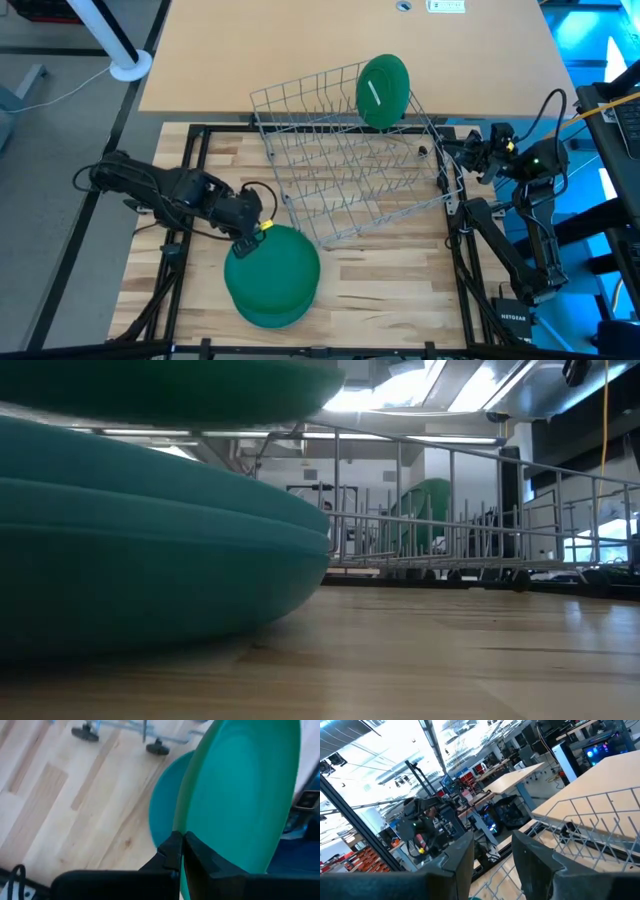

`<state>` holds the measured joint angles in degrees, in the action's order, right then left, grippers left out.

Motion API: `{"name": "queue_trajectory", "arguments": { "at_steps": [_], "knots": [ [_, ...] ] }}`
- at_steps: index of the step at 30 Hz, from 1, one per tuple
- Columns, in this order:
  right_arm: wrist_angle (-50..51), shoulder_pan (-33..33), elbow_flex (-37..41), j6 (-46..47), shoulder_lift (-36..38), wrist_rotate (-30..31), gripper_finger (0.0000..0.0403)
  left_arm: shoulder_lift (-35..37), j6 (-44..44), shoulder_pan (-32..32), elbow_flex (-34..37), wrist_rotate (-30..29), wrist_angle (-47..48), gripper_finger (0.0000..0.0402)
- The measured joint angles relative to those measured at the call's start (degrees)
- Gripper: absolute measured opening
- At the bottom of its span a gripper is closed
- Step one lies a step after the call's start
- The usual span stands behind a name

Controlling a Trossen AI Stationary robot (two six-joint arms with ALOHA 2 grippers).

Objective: Sort dishes
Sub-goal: Put the dark green plate in the dish rack

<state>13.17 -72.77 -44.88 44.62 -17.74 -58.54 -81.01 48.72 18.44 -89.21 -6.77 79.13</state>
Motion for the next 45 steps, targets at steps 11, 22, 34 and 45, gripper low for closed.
{"name": "queue_trajectory", "arguments": {
  "at_steps": [11,22,34,45],
  "knots": [
    [0.2,0.0,0.0,0.0,0.0,0.0,0.0138,0.1,-4.7,-0.2,-7.9,-15.6,-0.5,0.0000],
    [-3.2,0.0,0.0,7.6,0.0,4.2,0.0138,0.1,-14.1,-4.9,-9.9,-32.8,-7.8,0.0000],
    [-6.8,0.0,0.0,11.8,0.0,8.6,0.0138,0.1,-28.0,-11.4,-9.9,-41.4,-21.6,0.0000],
    [-6.7,0.0,0.0,14.8,-0.1,10.5,0.0138,0.1,-31.5,-15.6,-9.3,-46.9,-25.1,0.0002]
  ]
}}
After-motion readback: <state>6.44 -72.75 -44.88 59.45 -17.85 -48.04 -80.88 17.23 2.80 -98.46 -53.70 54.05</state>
